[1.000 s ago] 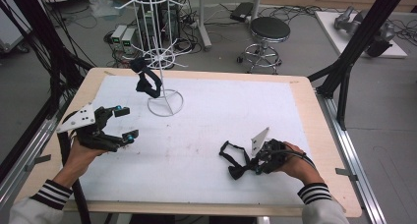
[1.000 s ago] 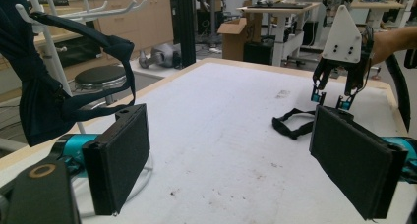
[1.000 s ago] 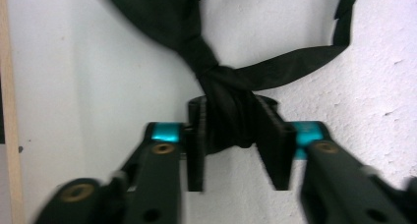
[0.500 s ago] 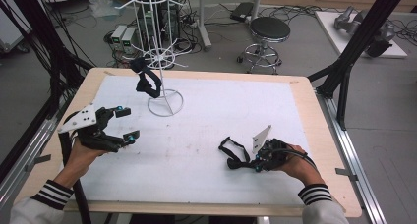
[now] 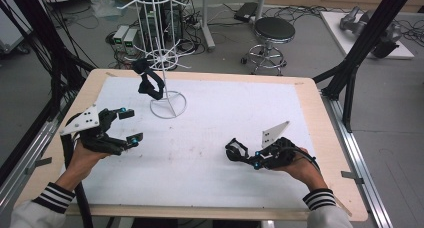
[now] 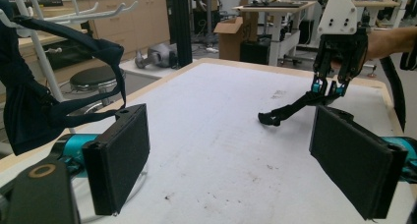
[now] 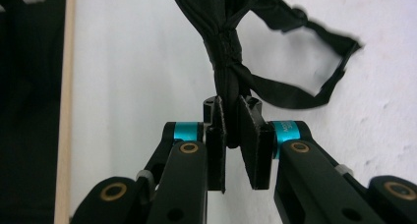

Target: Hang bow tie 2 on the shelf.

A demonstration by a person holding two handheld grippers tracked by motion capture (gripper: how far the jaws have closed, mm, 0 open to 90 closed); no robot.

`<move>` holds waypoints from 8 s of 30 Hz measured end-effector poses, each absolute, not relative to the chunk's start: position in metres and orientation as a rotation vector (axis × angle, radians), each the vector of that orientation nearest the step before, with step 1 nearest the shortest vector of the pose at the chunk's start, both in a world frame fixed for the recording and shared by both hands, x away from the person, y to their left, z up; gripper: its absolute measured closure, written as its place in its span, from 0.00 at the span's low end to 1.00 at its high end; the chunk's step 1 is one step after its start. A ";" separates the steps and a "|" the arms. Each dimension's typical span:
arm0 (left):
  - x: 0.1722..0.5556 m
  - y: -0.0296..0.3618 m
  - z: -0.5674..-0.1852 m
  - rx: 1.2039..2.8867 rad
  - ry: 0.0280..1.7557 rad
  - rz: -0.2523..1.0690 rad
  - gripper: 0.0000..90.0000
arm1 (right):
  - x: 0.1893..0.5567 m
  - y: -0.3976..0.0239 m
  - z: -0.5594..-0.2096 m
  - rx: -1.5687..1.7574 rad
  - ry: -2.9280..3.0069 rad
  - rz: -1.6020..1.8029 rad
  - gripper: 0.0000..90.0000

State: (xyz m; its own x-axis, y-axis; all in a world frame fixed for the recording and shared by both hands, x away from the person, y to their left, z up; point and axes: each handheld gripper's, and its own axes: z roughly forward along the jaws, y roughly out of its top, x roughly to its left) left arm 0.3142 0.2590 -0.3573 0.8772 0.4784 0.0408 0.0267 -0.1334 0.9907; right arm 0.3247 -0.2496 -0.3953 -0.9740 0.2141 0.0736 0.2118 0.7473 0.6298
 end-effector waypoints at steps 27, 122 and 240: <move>0.312 0.245 -0.347 1.663 0.347 0.393 0.18 | 0.324 -0.236 -0.374 0.459 2.681 1.553 0.91; 0.320 0.148 -0.314 1.884 -0.016 0.193 0.89 | 0.336 -0.144 -0.346 0.219 2.682 1.700 0.87; 0.405 0.192 -0.288 1.536 0.663 0.675 0.89 | 0.255 -0.272 -0.446 0.900 1.574 1.515 0.01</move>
State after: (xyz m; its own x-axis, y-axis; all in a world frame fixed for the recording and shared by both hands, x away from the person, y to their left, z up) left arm 0.4045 0.1916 -0.2880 0.6617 0.7490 0.0348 0.0210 -0.0649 0.9977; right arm 0.2546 -0.2719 -0.4461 -0.4631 0.8849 -0.0498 -0.0161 0.0477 0.9987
